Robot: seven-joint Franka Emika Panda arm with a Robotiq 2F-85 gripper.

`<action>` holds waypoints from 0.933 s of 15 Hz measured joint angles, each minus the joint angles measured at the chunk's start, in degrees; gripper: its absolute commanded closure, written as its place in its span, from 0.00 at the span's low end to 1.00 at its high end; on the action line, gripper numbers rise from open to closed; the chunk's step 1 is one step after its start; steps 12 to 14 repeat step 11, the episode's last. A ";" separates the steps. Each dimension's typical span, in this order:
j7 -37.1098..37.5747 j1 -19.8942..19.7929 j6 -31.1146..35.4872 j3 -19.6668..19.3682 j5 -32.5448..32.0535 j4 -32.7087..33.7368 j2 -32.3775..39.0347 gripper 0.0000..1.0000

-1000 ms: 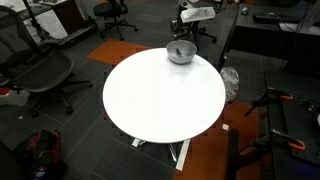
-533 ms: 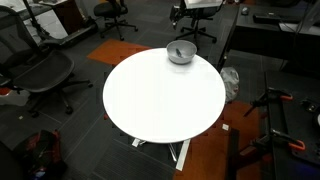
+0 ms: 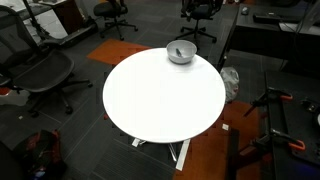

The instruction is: Put the marker in the bowl

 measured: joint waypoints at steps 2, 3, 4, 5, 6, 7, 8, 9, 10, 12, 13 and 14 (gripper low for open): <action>0.00 0.00 -0.81 0.36 -1.03 -2.92 -3.48 0.00; 0.00 0.00 -0.95 0.56 -1.51 -4.34 -5.04 0.00; 0.00 -0.01 -0.96 0.62 -1.57 -5.02 -5.82 0.00; 0.00 -0.04 -0.95 0.63 -1.57 -4.99 -5.85 0.00; 0.00 -0.04 -0.94 0.63 -1.57 -4.87 -5.57 0.00; 0.00 -0.12 -0.92 0.62 -1.57 -4.79 -5.26 0.00; 0.00 -0.15 -0.92 0.63 -1.57 -4.79 -5.13 0.00; 0.00 -0.15 -0.91 0.65 -1.57 -4.77 -5.05 0.00; 0.00 -0.17 -0.91 0.65 -1.57 -4.77 -5.03 0.00; 0.00 -0.18 -0.91 0.65 -1.57 -4.76 -5.02 0.00; 0.00 -0.18 -0.91 0.65 -1.57 -4.76 -5.02 0.00; 0.00 -0.18 -0.91 0.65 -1.57 -4.76 -5.02 0.00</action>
